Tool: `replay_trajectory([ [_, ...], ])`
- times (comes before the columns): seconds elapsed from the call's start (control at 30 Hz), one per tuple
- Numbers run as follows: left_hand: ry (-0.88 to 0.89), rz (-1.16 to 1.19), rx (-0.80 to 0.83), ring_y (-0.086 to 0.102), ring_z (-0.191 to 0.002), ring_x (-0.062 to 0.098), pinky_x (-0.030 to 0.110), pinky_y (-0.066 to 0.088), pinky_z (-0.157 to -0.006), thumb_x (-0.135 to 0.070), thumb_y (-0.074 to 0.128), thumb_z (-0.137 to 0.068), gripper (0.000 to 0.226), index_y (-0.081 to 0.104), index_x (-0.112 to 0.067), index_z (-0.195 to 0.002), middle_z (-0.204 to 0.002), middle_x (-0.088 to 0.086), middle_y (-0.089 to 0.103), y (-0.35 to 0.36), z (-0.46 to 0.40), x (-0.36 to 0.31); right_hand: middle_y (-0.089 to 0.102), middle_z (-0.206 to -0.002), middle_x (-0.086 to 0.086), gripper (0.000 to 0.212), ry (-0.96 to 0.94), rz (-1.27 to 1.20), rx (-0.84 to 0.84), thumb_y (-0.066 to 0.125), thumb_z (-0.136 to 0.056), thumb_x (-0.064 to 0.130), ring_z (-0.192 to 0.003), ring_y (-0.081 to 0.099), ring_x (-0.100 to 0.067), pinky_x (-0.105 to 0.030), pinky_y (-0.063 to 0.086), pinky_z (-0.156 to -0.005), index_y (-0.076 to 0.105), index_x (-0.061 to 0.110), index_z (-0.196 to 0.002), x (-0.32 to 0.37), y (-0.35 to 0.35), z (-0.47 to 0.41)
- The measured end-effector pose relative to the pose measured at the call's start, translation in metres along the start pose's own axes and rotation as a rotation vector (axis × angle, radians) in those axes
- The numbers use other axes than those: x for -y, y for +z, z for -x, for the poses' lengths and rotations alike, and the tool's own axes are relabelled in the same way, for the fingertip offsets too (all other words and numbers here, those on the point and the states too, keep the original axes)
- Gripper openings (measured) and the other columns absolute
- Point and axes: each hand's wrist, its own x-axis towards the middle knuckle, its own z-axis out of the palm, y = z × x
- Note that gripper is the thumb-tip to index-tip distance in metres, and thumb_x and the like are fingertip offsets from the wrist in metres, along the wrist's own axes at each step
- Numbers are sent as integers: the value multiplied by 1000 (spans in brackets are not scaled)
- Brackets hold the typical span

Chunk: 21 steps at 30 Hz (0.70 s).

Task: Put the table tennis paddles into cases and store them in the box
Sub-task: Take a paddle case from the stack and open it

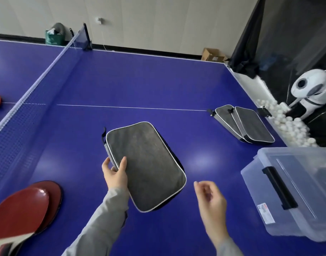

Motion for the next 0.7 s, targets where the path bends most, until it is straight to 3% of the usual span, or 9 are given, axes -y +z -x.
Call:
replay_trajectory([
  [0.07,-33,-3,97,67,-77,18,35,55,-69,-26,71,-84,49,45,-29,-126,-91,1,70,-12,1,-1,66,-89,10,5,160,-77,111,65,-88,30,-86,61,-9,-13,48,-71,64,31,-92,3,-11,-25],
  [0.17,-91,10,220,67,-83,26,45,57,-73,-26,70,-84,45,49,-25,-124,-99,9,70,-18,8,-1,65,-111,4,26,322,-156,435,58,-93,31,-107,61,-12,-27,53,-87,60,23,-117,9,-13,-47],
  [0.3,-142,18,325,68,-87,29,46,58,-70,-29,67,-85,39,53,-26,-121,-101,10,70,-14,22,1,68,-116,0,32,343,-240,744,60,-91,33,-111,62,-13,-33,49,-97,59,19,-119,12,-6,-44],
  [0.43,-131,-77,331,64,-102,27,43,55,-82,-32,64,-88,43,49,-25,-127,-118,9,64,-2,34,7,68,-106,1,28,330,-250,634,66,-87,19,-102,64,-20,-35,51,-92,54,28,-111,6,-5,-35],
  [0.57,-48,-395,265,40,-131,24,45,37,-107,-31,60,-91,69,22,-23,-148,-149,4,34,22,52,17,68,-91,11,34,93,-46,474,62,-85,9,-83,65,-10,-19,50,-71,50,35,-103,7,-4,-23],
  [0.7,-107,-444,508,33,-137,16,43,32,-110,-38,57,-91,68,20,-35,-148,-152,-7,28,47,98,24,67,-92,21,28,-84,39,409,62,-85,27,-81,63,0,-14,49,-66,46,44,-100,9,-3,-8],
])
